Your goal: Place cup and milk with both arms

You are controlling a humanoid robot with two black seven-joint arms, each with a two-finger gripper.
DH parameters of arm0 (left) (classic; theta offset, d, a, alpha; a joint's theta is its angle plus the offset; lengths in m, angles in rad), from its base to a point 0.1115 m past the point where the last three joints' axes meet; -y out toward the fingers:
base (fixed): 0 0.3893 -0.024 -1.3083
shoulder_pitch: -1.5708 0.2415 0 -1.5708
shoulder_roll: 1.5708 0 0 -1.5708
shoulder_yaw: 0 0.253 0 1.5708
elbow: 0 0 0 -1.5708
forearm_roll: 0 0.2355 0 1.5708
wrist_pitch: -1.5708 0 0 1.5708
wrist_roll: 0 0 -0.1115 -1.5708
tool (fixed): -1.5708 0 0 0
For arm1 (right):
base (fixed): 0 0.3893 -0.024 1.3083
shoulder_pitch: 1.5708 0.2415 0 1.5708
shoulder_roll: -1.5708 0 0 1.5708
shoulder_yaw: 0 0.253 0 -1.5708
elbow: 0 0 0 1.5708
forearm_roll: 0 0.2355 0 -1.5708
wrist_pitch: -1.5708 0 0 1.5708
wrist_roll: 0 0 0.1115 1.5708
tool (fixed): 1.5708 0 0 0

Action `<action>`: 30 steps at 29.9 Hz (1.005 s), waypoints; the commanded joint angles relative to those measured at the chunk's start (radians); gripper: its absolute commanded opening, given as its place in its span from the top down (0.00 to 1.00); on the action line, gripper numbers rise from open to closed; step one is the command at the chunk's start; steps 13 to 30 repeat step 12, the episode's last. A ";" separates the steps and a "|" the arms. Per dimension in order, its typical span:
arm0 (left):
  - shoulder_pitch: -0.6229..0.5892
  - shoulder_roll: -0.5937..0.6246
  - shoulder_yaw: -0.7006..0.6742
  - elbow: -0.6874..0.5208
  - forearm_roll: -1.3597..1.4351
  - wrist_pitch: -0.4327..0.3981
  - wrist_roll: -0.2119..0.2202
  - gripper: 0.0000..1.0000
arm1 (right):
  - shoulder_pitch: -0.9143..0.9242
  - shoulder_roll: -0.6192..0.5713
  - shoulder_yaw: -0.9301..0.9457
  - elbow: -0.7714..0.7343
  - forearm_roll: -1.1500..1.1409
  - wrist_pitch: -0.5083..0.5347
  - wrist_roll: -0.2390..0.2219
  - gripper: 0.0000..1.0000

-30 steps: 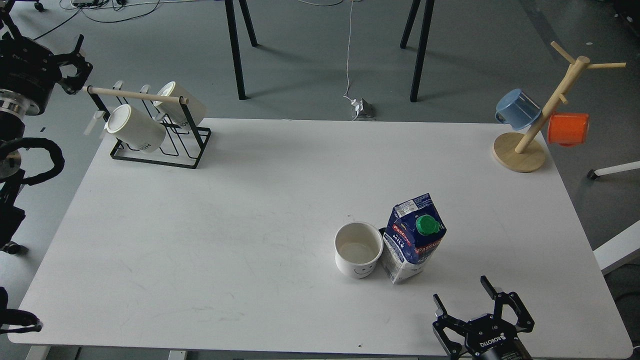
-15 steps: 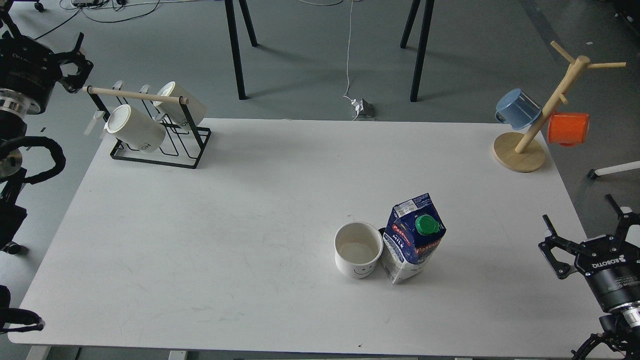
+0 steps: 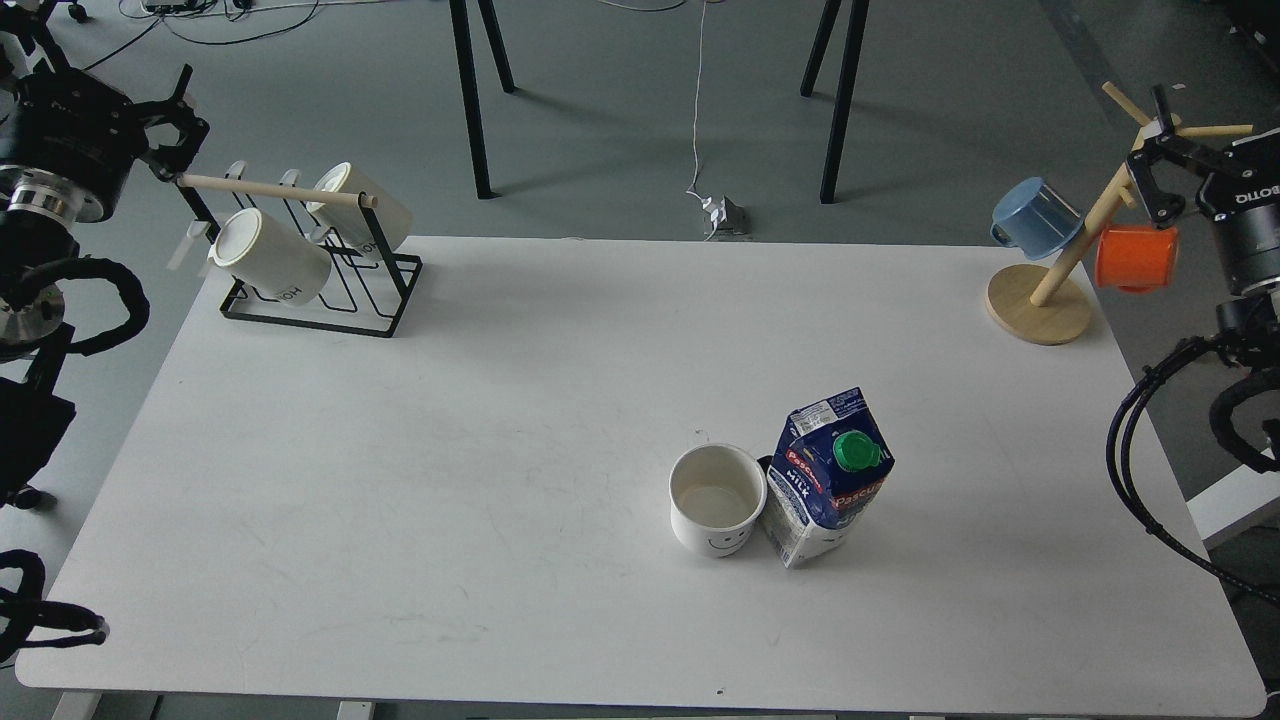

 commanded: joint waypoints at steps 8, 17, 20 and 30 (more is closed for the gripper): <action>-0.016 -0.003 0.000 -0.001 0.000 0.000 -0.009 0.00 | 0.171 0.037 -0.051 -0.266 0.003 0.000 -0.096 0.01; -0.024 -0.005 0.000 -0.001 -0.001 0.000 -0.009 0.00 | 0.170 0.055 -0.066 -0.265 0.003 0.000 -0.094 0.01; -0.024 -0.005 0.000 -0.001 -0.001 0.000 -0.009 0.00 | 0.170 0.055 -0.066 -0.265 0.003 0.000 -0.094 0.01; -0.024 -0.005 0.000 -0.001 -0.001 0.000 -0.009 0.00 | 0.170 0.055 -0.066 -0.265 0.003 0.000 -0.094 0.01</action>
